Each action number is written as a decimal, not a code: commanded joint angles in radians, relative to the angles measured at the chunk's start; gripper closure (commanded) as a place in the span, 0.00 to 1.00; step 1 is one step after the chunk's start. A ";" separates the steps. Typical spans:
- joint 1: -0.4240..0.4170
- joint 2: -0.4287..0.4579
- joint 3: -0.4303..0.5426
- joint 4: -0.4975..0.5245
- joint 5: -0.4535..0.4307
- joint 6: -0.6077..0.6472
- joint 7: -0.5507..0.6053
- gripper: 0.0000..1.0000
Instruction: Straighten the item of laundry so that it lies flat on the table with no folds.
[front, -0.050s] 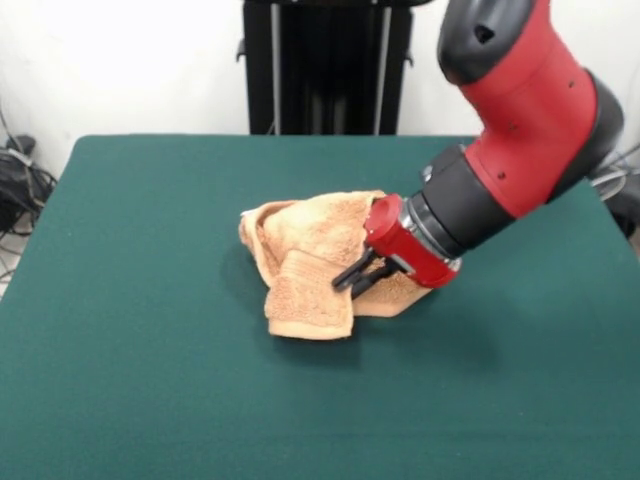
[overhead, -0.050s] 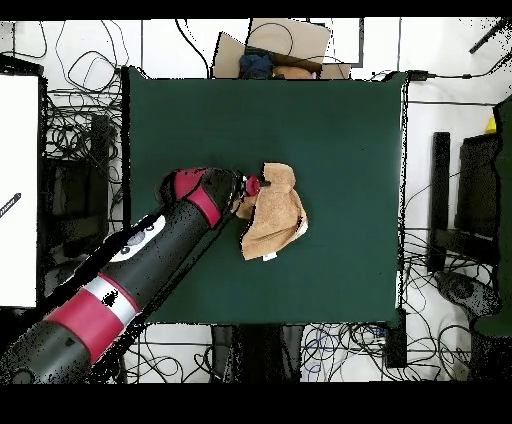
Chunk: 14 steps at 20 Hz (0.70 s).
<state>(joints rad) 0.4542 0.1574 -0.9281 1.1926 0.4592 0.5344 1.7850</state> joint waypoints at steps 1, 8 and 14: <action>-0.005 -0.090 0.252 0.154 0.150 -0.186 0.410 1.00; -0.021 -0.129 0.285 0.158 0.162 -0.132 0.361 1.00; 0.000 -0.098 0.243 0.086 0.164 0.007 0.381 1.00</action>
<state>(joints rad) 0.4454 0.0485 -0.8380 1.2995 0.5669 0.4065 1.8576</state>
